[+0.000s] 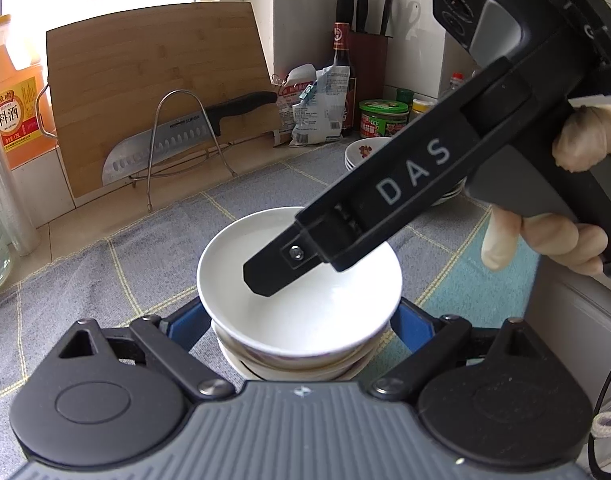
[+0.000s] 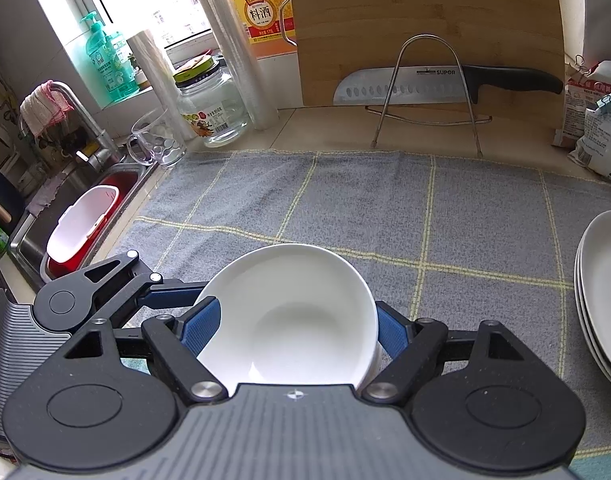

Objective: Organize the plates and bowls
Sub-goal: 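Carry the flower-print bowl with the right gripper over the nested white bowls, then lower the flower-print bowl onto the nested bowls and open the right gripper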

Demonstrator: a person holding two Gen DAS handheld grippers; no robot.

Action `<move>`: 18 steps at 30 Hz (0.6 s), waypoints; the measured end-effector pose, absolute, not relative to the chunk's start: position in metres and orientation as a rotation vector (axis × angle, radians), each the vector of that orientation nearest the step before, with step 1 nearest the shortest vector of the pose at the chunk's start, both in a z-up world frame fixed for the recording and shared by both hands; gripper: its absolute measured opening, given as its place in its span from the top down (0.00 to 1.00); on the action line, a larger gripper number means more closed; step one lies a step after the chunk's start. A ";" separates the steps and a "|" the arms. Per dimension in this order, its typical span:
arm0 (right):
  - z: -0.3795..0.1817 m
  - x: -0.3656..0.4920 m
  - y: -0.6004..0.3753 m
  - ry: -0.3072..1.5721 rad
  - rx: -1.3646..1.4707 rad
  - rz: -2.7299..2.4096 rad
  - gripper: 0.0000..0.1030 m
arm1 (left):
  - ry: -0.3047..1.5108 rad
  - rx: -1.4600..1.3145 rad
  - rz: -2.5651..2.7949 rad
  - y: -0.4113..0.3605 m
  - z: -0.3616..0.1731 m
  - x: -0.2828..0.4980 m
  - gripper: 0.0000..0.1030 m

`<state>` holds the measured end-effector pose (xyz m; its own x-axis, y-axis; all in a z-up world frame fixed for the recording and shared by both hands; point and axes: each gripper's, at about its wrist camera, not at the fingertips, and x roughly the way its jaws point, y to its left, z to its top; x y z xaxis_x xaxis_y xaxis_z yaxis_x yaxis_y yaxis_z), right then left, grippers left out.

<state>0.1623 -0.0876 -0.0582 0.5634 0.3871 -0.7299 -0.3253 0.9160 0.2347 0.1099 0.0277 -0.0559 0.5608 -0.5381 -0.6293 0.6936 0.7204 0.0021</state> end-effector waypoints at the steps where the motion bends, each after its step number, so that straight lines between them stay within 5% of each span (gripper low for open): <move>1: -0.058 0.162 -0.088 0.878 0.076 0.420 0.17 | 0.645 0.263 -0.736 0.027 -0.056 0.110 0.08; 15: -0.061 0.163 -0.087 0.879 0.076 0.416 0.16 | 0.654 0.262 -0.739 0.027 -0.062 0.113 0.07; 18: -0.060 0.163 -0.090 0.863 0.084 0.405 0.08 | 0.648 0.250 -0.752 0.030 -0.062 0.113 0.06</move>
<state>0.1628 -0.0897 -0.0601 0.5792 0.3797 -0.7214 -0.3127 0.9207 0.2335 0.1126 0.0298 -0.0625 0.5492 -0.5532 -0.6264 0.7013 0.7128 -0.0147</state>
